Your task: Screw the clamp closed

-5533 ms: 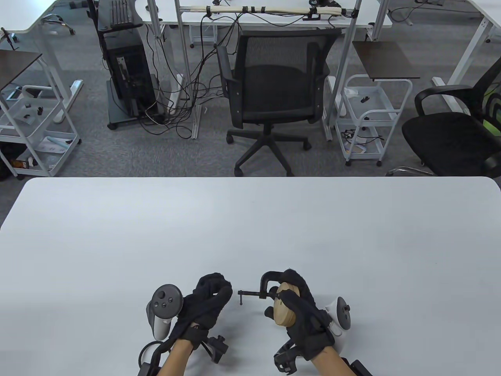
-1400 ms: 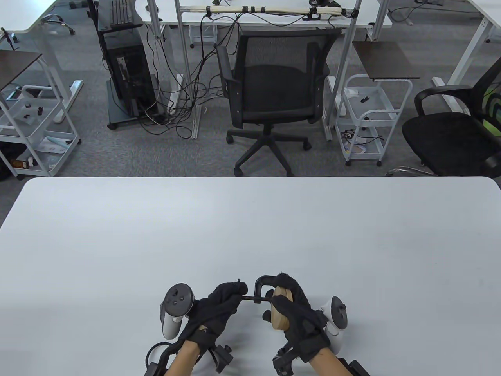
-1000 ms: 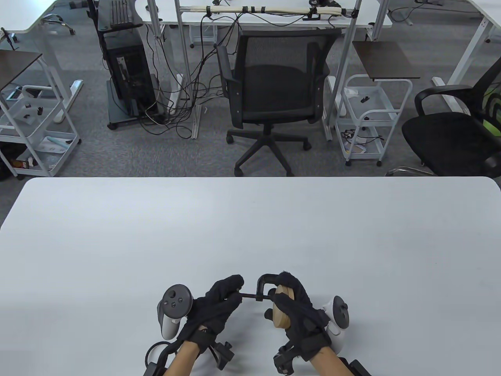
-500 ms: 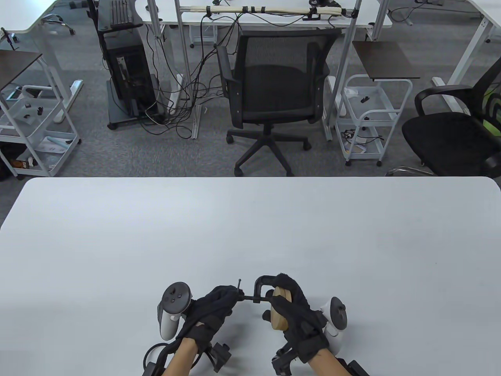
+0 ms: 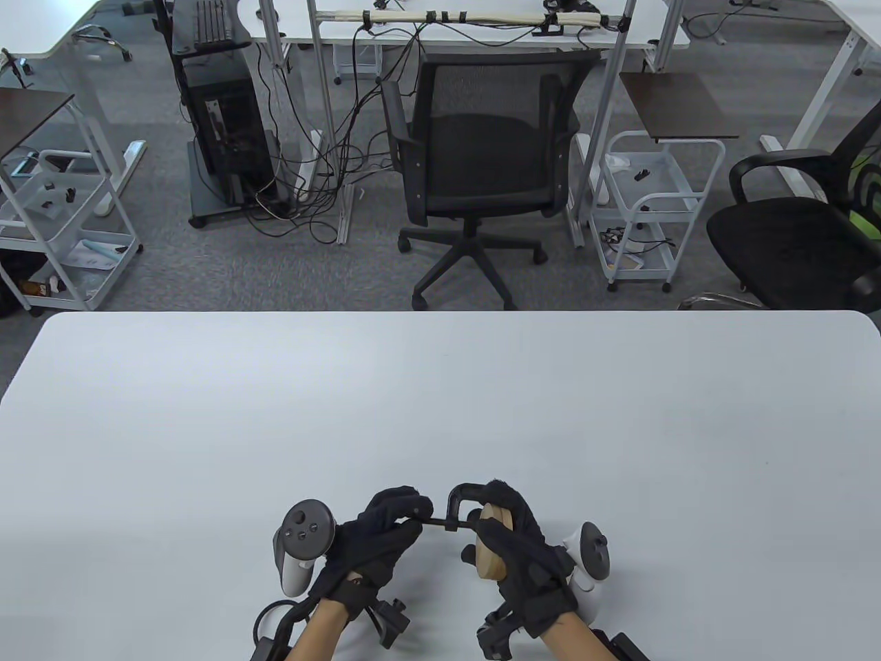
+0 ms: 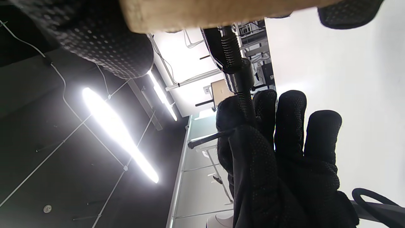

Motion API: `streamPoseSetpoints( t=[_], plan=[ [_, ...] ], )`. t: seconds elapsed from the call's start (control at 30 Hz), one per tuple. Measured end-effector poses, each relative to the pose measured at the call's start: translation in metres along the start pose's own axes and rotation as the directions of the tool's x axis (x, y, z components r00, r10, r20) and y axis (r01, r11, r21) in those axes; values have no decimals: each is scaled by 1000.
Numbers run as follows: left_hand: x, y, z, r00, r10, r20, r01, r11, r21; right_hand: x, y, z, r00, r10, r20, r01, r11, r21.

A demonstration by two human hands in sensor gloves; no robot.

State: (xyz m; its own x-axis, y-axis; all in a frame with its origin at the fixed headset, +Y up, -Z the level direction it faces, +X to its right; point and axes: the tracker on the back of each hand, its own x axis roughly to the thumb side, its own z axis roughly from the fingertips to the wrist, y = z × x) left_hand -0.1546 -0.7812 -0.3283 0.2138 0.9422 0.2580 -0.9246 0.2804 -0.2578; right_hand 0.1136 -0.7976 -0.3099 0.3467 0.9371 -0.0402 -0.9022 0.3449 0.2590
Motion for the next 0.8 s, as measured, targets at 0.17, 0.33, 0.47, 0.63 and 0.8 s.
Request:
streamPoseSetpoints(
  t=[0.17,0.33,0.47,0.63,0.8],
  plan=[
    [1,1,0,1000,21,2,-21,1000,-6,2,-3,0,1000,0,6,0,1000,-25],
    [-2,5,5,988,-109,-114,120,989,90,3,-5,1,1000,-10,14,11,999,-36],
    [-10,1,4,985,-38,-170,34,999,-26,3,-3,1,1000,-15,19,15,1000,-11],
    [-11,-1,2,988,54,-143,-61,997,-48,2,1,1,999,22,24,-22,1000,20],
    [-1,2,0,1000,2,-22,-2,1000,-7,2,0,2,1000,9,14,-10,1000,11]
  ],
)
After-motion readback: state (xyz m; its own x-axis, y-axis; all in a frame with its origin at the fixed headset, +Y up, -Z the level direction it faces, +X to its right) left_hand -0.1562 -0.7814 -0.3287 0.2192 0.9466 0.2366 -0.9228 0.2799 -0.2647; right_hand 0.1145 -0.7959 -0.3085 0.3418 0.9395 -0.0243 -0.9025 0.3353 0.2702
